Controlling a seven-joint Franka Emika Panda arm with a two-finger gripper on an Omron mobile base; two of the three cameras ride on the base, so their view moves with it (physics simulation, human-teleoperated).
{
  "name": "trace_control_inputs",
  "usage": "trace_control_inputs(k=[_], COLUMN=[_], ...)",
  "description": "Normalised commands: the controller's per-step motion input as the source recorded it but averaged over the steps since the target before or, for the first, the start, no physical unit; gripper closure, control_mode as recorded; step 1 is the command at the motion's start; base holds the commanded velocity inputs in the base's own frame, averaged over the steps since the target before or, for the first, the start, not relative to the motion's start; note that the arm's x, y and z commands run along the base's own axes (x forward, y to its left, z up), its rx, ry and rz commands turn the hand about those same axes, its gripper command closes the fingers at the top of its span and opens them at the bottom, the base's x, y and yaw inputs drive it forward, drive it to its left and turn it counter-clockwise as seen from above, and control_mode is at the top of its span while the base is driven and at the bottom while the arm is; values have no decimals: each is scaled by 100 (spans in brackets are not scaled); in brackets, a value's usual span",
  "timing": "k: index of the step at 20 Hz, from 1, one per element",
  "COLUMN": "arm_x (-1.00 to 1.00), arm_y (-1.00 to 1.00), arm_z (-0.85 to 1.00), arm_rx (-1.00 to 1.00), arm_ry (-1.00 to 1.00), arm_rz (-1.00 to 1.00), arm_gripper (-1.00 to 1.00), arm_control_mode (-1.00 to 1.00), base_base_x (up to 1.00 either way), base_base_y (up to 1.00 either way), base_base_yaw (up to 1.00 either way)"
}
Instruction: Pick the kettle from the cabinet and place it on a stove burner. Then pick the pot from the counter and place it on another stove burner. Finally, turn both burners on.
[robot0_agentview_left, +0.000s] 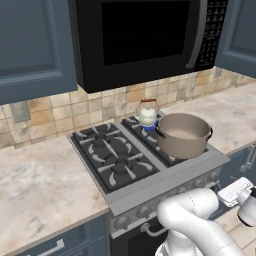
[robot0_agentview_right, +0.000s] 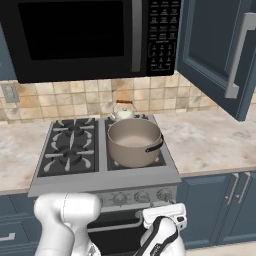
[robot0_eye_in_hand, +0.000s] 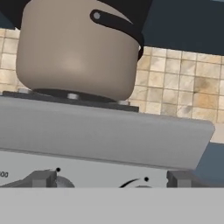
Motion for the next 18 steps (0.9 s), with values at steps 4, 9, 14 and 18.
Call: trace_control_inputs(k=[4, 9, 14, 18], arm_x=[14, 10, 9, 12], arm_y=[0, 0, 0, 0], arm_z=[6, 0, 0, 0], arm_rx=[0, 0, 0, 0], arm_ry=[4, 4, 2, 2], arm_rz=[0, 0, 0, 0], arm_gripper=[-100, -100, -100, -100], arm_control_mode=[-100, -100, -100, -100], base_base_x=[0, 0, 0, 0], base_base_y=[0, 0, 0, 0], base_base_yaw=[0, 0, 0, 0])
